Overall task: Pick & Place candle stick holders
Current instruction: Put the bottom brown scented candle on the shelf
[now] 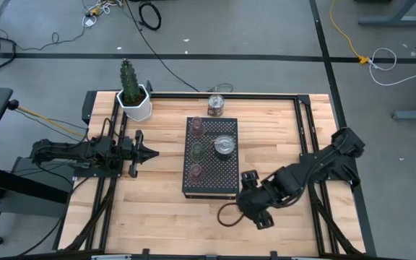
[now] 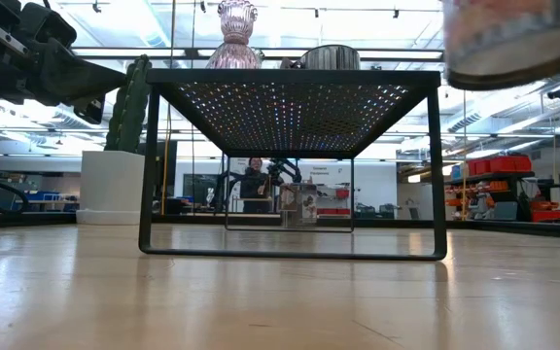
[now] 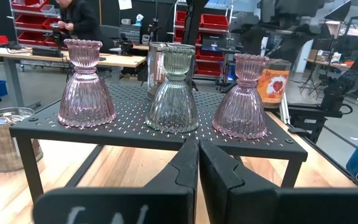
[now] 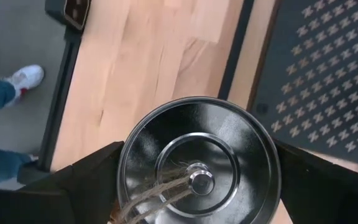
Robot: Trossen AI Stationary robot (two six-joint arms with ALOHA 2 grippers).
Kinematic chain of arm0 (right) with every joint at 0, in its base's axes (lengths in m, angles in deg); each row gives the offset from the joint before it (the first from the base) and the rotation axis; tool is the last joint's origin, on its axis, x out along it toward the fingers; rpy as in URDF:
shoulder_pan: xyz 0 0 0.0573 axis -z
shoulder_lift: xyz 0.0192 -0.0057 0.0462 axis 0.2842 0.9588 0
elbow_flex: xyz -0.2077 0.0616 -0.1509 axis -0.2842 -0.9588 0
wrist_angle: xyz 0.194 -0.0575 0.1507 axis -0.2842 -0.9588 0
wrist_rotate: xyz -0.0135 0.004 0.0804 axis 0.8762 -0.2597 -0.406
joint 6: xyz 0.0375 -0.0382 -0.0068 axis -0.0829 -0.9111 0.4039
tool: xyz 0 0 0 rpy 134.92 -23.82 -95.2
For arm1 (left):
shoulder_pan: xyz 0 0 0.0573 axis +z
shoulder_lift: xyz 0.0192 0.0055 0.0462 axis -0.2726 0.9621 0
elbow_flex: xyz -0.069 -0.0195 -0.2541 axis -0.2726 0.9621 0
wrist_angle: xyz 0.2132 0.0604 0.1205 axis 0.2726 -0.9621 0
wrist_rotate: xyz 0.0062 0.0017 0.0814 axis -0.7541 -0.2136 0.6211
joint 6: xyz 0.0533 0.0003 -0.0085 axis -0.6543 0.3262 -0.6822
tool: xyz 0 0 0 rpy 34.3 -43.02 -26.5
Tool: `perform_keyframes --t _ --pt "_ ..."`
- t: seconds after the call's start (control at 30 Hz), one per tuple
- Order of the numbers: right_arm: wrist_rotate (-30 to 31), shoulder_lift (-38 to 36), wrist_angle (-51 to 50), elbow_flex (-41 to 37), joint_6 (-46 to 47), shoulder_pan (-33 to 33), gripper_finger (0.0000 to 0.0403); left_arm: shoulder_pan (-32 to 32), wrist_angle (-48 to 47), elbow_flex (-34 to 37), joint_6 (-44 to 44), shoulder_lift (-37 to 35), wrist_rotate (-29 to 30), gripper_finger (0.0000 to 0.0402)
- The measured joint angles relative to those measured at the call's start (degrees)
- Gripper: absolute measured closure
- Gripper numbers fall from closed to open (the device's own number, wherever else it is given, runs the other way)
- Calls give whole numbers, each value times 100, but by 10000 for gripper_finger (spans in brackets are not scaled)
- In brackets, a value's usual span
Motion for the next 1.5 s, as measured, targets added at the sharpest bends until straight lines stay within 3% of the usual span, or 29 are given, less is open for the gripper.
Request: perform_keyframes --t 0.4,0.73,0.9,1.5 --pt "-149 603 -311 930 678 659 34 0 -1 0 -1 0 0 383" --pt "-229 639 -349 1013 1154 840 34 -1 -1 -1 -1 0 0 383" --pt "-550 559 -347 1013 1248 818 34 0 -1 0 1 0 0 383" --pt "-376 -25 -319 1022 -237 1147 34 1 -1 1 -1 0 0 383"
